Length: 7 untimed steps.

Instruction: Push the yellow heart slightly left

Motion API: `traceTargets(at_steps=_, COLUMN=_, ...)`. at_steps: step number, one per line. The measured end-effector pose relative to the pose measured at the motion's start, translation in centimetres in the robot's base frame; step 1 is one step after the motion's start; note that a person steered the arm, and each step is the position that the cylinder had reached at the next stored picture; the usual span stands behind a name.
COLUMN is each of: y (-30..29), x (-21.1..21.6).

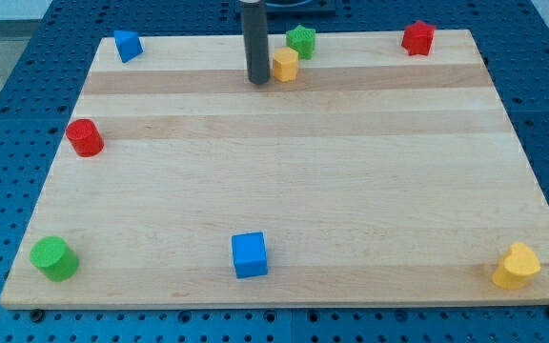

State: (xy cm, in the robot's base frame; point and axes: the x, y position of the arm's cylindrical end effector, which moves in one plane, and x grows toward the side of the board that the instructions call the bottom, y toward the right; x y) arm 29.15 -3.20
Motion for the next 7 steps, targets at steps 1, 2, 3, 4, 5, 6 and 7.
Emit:
traceTargets(at_steps=1, y=1.6, x=0.0)
traceTargets(at_steps=2, y=3.3, x=0.0)
traceTargets(at_steps=3, y=4.2, x=0.0)
traceTargets(at_steps=4, y=4.8, x=2.1)
traceTargets(at_steps=5, y=9.5, x=10.0)
traceTargets(at_steps=6, y=18.1, x=18.0)
traceTargets(at_steps=7, y=28.1, x=23.1)
